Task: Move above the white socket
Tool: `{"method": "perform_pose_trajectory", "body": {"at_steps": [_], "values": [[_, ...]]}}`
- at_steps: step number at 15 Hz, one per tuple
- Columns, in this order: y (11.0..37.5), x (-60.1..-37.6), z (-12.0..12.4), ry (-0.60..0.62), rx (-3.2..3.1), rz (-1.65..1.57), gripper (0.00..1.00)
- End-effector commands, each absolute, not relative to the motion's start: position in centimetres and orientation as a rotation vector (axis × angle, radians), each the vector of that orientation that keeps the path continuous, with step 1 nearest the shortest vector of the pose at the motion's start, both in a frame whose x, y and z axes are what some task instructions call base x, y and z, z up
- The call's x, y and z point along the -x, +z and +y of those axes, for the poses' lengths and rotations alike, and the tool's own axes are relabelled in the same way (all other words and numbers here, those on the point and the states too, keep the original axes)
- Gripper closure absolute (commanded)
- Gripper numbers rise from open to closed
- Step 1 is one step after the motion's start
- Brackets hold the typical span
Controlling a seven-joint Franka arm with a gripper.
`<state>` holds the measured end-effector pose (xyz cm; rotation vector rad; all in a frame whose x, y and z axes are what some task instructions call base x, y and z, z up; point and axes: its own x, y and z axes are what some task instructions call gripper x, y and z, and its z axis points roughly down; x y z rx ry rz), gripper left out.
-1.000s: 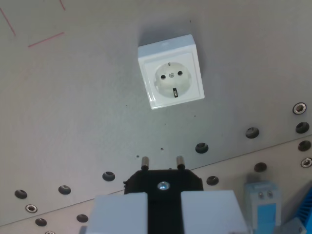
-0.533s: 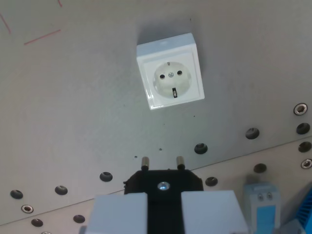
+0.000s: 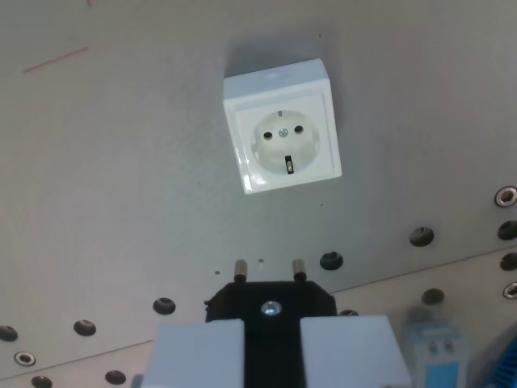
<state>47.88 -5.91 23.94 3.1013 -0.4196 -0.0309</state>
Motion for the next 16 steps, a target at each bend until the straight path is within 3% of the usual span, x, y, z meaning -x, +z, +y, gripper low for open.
{"method": "perform_pose_trajectory", "body": {"at_steps": [1,16], "values": [[22.7,-47.4,-6.4,0.12,-3.104,-0.311,1.0],[17.1,-46.6,-7.0,0.155,-3.09,-0.167,1.0]]}}
